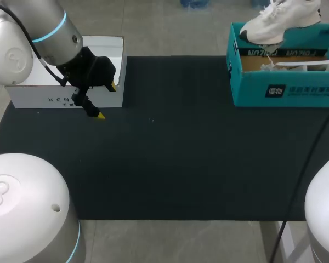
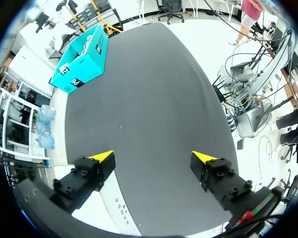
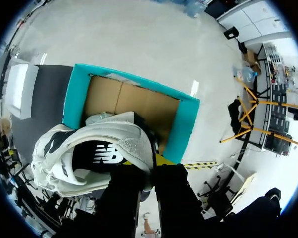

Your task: Take the shoe out of the shoebox, open the shoe tongue, remove and reinsert the insole, then place the shoe into the shoebox

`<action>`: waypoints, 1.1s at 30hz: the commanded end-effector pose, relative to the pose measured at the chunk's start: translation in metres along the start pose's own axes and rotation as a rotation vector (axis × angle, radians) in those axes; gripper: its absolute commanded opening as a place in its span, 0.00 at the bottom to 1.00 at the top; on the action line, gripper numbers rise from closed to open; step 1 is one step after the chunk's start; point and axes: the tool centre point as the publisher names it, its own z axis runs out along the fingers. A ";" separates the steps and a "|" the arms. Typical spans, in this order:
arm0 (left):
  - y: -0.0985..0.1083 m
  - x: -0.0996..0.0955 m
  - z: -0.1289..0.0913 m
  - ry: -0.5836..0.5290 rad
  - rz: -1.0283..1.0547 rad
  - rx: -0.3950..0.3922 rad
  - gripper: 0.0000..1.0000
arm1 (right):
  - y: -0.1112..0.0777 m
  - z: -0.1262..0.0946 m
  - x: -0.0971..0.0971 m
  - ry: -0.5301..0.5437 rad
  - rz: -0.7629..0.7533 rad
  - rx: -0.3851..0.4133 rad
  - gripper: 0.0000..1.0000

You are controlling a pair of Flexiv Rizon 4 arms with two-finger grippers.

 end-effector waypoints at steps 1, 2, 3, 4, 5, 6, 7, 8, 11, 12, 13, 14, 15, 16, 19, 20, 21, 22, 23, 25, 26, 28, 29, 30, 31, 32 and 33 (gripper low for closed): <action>0.000 0.000 0.000 0.000 0.000 -0.003 1.00 | -0.006 0.000 -0.005 0.075 0.429 0.009 0.00; 0.000 0.000 0.000 0.000 0.000 -0.003 1.00 | -0.011 0.001 -0.006 0.088 0.466 0.002 0.00; 0.000 0.000 0.000 0.000 0.000 -0.003 1.00 | -0.015 0.001 -0.007 0.089 0.501 -0.001 0.00; 0.000 0.000 0.000 0.000 0.000 -0.003 1.00 | -0.018 0.002 -0.008 0.085 0.527 0.001 0.00; 0.000 0.000 0.000 0.000 0.000 -0.003 1.00 | -0.021 0.002 -0.008 0.074 0.554 0.013 0.00; 0.000 0.000 0.000 0.000 0.000 -0.003 1.00 | -0.024 0.002 -0.009 0.065 0.574 0.016 0.00; 0.000 0.000 0.000 0.000 0.000 -0.003 1.00 | -0.025 0.003 -0.012 0.056 0.592 0.021 0.00; 0.000 0.000 0.000 0.000 0.000 -0.003 1.00 | -0.027 0.005 -0.014 0.051 0.606 0.033 0.00; 0.000 0.000 0.000 0.000 0.000 -0.003 1.00 | -0.033 0.005 -0.013 0.075 0.600 0.008 0.00; 0.000 0.000 0.000 0.000 0.000 -0.003 1.00 | -0.033 0.005 -0.013 0.075 0.600 0.008 0.00; 0.000 0.000 0.000 0.000 0.000 -0.003 1.00 | -0.033 0.005 -0.013 0.075 0.600 0.008 0.00; 0.000 0.000 0.000 0.000 0.000 -0.003 1.00 | -0.033 0.005 -0.013 0.075 0.600 0.008 0.00; 0.000 0.000 0.000 0.000 0.000 -0.003 1.00 | -0.033 0.005 -0.013 0.075 0.600 0.008 0.00; 0.000 0.000 0.000 0.000 0.000 -0.003 1.00 | -0.033 0.005 -0.013 0.075 0.600 0.008 0.00; 0.000 0.000 0.000 0.000 0.000 -0.003 1.00 | -0.033 0.005 -0.013 0.075 0.600 0.008 0.00; 0.000 0.000 0.000 0.000 0.000 -0.003 1.00 | -0.033 0.005 -0.013 0.075 0.600 0.008 0.00; 0.000 0.000 0.000 0.000 0.000 -0.003 1.00 | -0.033 0.005 -0.013 0.075 0.600 0.008 0.00; 0.000 0.000 0.000 0.000 0.000 -0.003 1.00 | -0.033 0.005 -0.013 0.075 0.600 0.008 0.00; 0.000 0.000 0.000 0.000 0.000 -0.003 1.00 | -0.033 0.005 -0.013 0.075 0.600 0.008 0.00; 0.000 0.000 0.000 0.000 0.000 -0.003 1.00 | -0.033 0.005 -0.013 0.075 0.600 0.008 0.00; 0.000 0.000 0.000 0.000 0.000 -0.003 1.00 | -0.033 0.005 -0.013 0.075 0.600 0.008 0.00; 0.000 0.000 0.000 0.000 0.000 -0.003 1.00 | -0.033 0.005 -0.013 0.075 0.600 0.008 0.00; 0.000 0.000 0.000 0.000 0.000 -0.003 1.00 | -0.033 0.005 -0.013 0.075 0.600 0.008 0.00; 0.000 0.000 0.000 0.000 0.000 -0.003 1.00 | -0.033 0.005 -0.013 0.075 0.600 0.008 0.00; 0.000 0.000 0.000 0.000 0.000 -0.003 1.00 | -0.033 0.005 -0.013 0.075 0.600 0.008 0.00; 0.000 0.000 0.000 0.000 0.000 -0.003 1.00 | -0.033 0.005 -0.013 0.075 0.600 0.008 0.00; 0.000 0.000 0.000 0.000 0.000 -0.003 1.00 | -0.033 0.005 -0.013 0.075 0.600 0.008 0.00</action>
